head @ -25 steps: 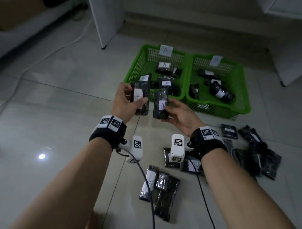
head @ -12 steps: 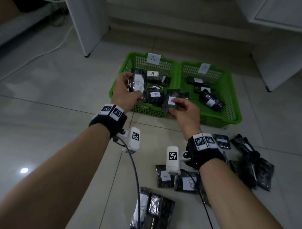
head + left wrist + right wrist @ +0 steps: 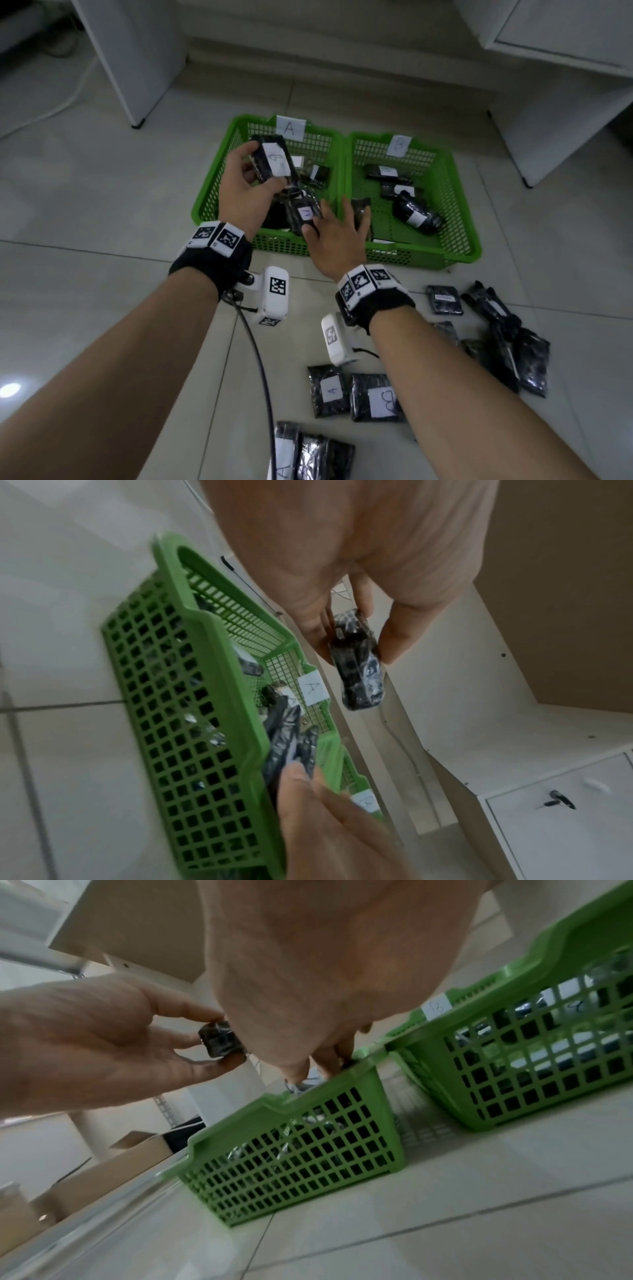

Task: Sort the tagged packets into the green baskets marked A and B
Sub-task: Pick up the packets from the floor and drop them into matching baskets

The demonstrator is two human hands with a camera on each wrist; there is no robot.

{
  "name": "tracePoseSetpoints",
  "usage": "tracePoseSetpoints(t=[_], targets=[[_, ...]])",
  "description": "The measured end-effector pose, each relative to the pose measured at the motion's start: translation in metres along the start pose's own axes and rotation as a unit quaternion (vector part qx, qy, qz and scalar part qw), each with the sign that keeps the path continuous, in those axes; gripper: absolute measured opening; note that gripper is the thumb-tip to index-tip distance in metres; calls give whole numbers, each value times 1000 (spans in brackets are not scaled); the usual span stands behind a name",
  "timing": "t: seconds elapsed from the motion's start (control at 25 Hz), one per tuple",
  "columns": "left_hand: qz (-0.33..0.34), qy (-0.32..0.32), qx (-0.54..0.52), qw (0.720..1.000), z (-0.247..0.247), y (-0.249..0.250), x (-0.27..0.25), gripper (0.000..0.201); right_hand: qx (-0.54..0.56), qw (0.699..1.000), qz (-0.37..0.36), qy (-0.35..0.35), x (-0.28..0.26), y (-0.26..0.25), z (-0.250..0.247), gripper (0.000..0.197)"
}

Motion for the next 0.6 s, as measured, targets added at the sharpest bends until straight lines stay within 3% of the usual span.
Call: tracePoseSetpoints(t=[0.08, 0.12, 0.2, 0.32, 0.44, 0.52, 0.6], targets=[[15, -17, -8, 1000, 19, 6, 2, 65, 87, 996, -17, -2, -3, 5, -7, 44], [25, -32, -8, 999, 32, 9, 2, 64, 142, 989, -24, 33, -7, 12, -9, 44], [48, -65, 12, 997, 60, 12, 3, 64, 190, 970, -20, 151, -20, 31, -11, 45], [63, -138, 109, 982, 107, 13, -1, 65, 149, 945, 65, 283, -52, 78, -9, 45], [72, -228, 255, 937, 156, 2, -23, 65, 145, 909, 190, 341, -101, 120, 0, 48], [81, -264, 342, 898, 179, -13, -37, 54, 152, 882, 247, 370, -132, 132, 9, 44], [99, -285, 433, 849, 191, -28, -47, 40, 150, 877, 281, 360, -157, 138, 15, 38]])
Point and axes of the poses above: each hand's wrist, its own x-axis towards the middle knuckle, its own z-axis out of the palm, y = z × x, the point moved 1 cm from there along x, towards the middle knuckle, and after that the axes turned 6 degrees about -z, right-handed, at the moved point
